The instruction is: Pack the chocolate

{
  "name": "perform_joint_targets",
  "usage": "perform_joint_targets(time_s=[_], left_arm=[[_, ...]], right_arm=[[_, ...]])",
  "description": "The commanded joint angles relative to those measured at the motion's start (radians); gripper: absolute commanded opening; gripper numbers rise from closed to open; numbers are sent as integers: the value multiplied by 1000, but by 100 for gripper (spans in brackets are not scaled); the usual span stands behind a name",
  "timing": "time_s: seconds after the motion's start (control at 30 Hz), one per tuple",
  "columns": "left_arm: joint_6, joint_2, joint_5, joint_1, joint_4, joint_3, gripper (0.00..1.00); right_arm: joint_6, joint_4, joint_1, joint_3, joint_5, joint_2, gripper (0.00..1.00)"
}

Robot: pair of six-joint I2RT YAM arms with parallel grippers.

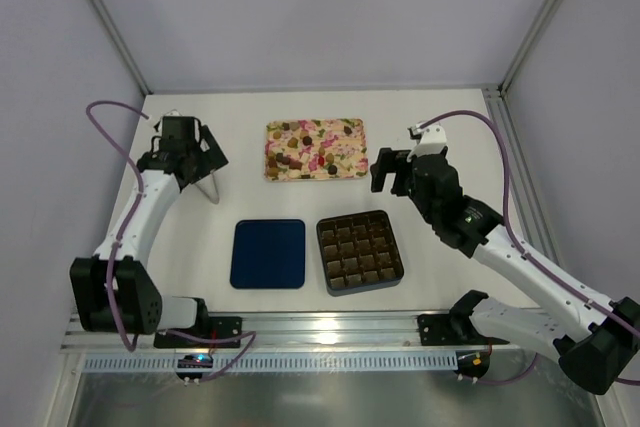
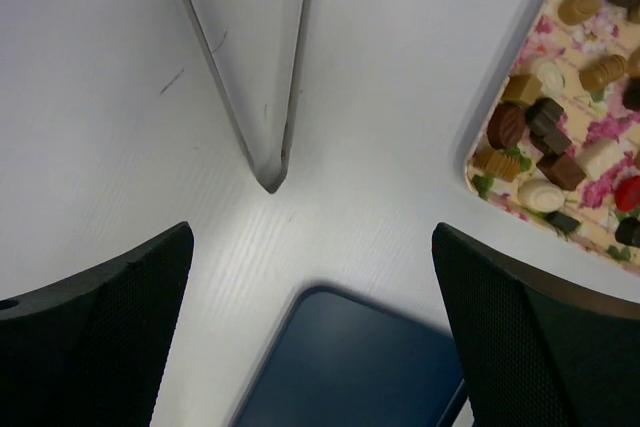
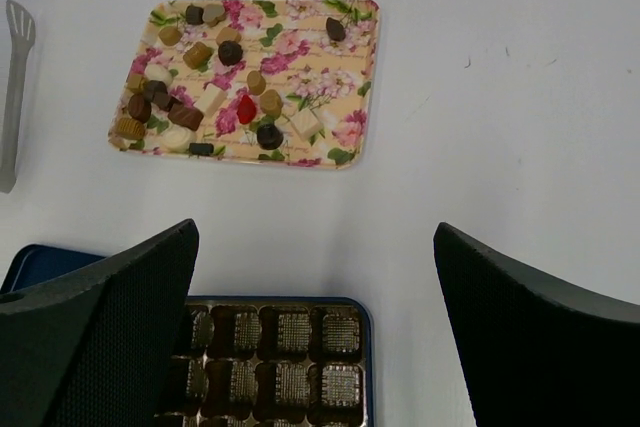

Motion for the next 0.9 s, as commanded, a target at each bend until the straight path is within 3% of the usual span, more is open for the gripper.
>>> perform_joint_targets(time_s=[0.0, 0.3, 0.87], left_arm=[[-22, 111, -103, 10, 3, 129, 100], [-44, 386, -127, 52, 47, 227, 100], [8, 624, -2, 139, 158, 267, 100]], right_arm=[[-7, 30, -1, 24, -50, 12, 100], [10, 45, -1, -1, -139, 1, 100], [23, 20, -1, -33, -153, -28, 100]])
